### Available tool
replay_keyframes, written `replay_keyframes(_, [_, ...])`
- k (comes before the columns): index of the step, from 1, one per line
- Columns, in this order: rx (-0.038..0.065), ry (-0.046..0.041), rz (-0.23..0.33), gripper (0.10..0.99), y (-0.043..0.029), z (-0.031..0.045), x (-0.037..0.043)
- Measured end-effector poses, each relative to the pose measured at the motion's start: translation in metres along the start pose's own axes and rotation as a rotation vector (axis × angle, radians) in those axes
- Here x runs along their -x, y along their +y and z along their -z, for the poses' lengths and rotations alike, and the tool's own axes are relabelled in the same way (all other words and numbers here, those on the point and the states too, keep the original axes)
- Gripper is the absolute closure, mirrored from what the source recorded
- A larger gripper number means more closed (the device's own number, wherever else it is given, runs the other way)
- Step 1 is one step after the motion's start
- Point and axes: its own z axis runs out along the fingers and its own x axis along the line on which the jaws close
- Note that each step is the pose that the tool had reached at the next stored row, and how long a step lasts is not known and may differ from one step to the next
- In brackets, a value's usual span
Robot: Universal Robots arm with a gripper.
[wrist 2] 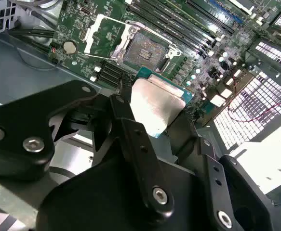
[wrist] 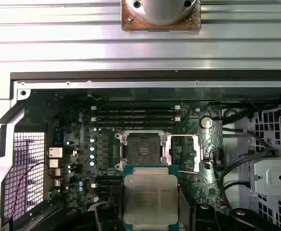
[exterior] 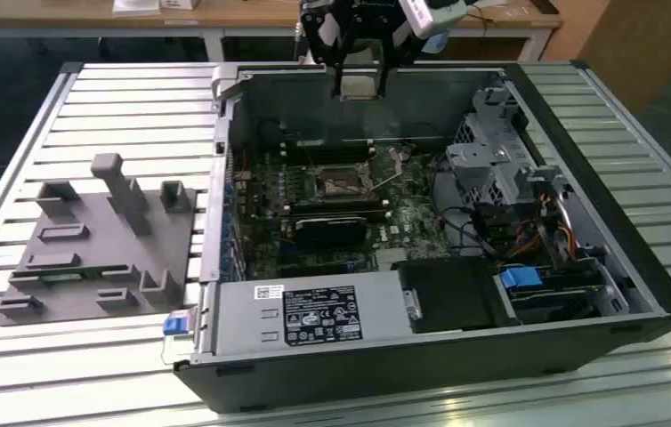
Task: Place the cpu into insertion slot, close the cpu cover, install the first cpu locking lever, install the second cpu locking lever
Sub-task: 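Place the cpu into insertion slot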
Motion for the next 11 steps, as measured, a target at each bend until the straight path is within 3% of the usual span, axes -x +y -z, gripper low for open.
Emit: replay_keyframes(11, [0.000,0.0000,0.000,0.545,0.0000,0.0000,0.0000])
